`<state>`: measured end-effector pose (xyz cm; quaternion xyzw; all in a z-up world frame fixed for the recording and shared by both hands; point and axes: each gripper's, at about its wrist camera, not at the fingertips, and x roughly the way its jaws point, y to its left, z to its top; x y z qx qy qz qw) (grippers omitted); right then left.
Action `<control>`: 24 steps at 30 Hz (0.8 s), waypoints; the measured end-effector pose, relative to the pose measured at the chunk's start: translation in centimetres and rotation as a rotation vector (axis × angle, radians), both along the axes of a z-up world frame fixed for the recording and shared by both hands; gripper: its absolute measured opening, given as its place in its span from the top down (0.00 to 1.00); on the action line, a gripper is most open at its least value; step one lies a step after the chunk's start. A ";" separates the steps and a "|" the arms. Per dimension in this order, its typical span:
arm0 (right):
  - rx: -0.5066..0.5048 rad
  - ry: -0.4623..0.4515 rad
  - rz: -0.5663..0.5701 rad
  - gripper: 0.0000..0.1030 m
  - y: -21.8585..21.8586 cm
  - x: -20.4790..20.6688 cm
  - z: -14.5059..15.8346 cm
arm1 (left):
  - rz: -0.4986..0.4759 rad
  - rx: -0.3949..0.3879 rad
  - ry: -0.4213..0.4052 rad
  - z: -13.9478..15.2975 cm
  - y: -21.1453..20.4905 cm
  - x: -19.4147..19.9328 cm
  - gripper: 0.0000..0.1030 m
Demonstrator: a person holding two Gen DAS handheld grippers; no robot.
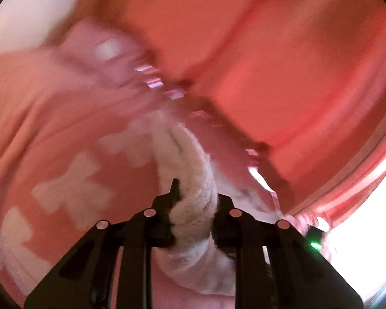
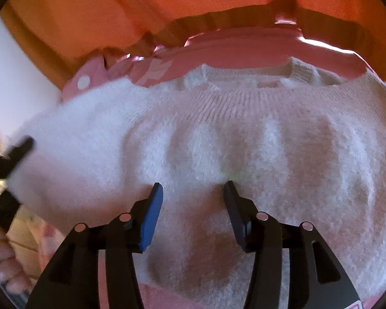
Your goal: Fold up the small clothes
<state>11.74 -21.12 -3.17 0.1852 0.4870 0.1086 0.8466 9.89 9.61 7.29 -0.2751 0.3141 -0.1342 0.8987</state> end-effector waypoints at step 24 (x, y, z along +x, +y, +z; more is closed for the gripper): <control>0.327 -0.006 -0.190 0.27 -12.4 0.2 1.9 | -0.388 0.402 -0.078 -3.9 -10.4 -5.3 0.09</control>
